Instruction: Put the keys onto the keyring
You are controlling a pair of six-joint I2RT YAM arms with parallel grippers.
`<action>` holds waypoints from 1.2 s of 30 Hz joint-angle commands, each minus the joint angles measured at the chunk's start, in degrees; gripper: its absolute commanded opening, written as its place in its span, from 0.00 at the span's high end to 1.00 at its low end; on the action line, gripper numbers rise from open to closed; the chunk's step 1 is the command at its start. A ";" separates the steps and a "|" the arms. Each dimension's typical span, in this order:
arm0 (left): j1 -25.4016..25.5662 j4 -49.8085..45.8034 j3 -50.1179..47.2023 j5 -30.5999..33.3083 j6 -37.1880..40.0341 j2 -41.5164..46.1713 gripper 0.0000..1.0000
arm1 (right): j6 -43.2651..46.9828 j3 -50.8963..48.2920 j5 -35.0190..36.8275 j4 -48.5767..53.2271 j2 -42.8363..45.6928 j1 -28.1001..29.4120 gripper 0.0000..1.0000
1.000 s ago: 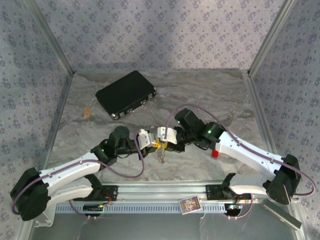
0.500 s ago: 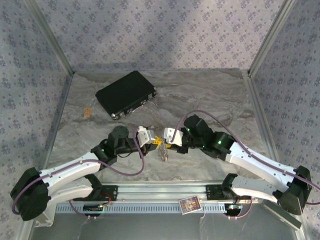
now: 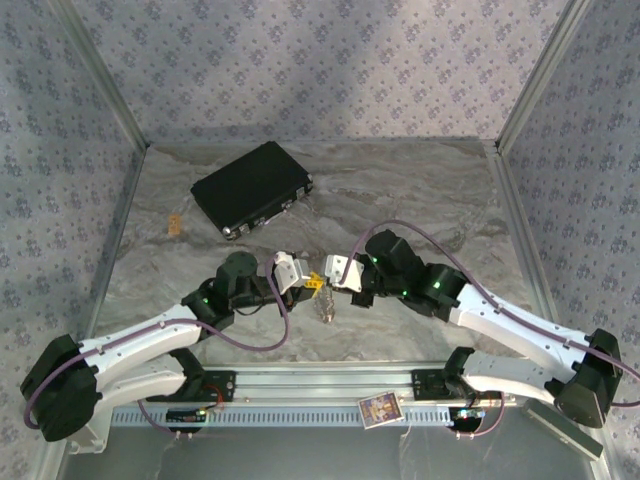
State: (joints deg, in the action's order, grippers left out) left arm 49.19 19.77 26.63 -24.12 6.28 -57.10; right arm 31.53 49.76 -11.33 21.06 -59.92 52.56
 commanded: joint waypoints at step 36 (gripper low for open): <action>0.14 5.13 -0.38 -4.70 5.06 -0.49 1.00 | -9.62 -0.75 -18.76 -2.38 -3.10 -8.58 0.75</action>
State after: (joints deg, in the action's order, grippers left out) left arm 49.19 22.52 26.04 -26.59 10.09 -57.91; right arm 23.24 48.95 -30.85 19.57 -63.02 43.70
